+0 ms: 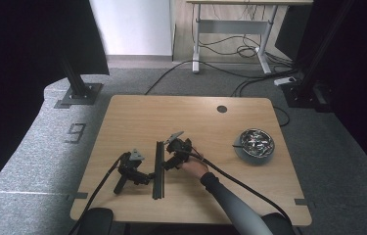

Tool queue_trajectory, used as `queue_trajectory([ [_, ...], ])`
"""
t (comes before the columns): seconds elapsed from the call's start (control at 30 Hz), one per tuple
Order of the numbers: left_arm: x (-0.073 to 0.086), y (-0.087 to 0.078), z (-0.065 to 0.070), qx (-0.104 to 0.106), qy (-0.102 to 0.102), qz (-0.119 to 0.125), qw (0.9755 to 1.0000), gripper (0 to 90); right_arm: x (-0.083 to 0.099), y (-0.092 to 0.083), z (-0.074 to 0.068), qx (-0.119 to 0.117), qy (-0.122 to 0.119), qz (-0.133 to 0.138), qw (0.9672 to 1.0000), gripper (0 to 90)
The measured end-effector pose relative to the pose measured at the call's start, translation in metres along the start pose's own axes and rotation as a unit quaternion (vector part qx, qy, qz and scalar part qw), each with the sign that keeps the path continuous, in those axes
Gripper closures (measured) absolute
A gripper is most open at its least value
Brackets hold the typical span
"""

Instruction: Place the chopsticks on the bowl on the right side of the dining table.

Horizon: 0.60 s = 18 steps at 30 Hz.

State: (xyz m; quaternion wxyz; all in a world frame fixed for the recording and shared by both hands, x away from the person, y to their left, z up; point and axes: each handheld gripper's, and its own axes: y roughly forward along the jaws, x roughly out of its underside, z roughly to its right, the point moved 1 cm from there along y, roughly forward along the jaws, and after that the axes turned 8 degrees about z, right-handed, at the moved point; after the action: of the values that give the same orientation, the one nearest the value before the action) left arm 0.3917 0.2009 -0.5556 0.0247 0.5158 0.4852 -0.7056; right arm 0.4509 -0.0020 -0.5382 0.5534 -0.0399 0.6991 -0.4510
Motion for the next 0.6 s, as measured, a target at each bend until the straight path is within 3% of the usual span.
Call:
queue_trajectory([
  [0.6, 0.000, 0.000, 0.000, 0.000, -0.001, 0.000, 1.0000, 0.0, 0.002, 0.014, 0.000, 0.001, 0.012, -0.006, 0.9999, 0.0],
])
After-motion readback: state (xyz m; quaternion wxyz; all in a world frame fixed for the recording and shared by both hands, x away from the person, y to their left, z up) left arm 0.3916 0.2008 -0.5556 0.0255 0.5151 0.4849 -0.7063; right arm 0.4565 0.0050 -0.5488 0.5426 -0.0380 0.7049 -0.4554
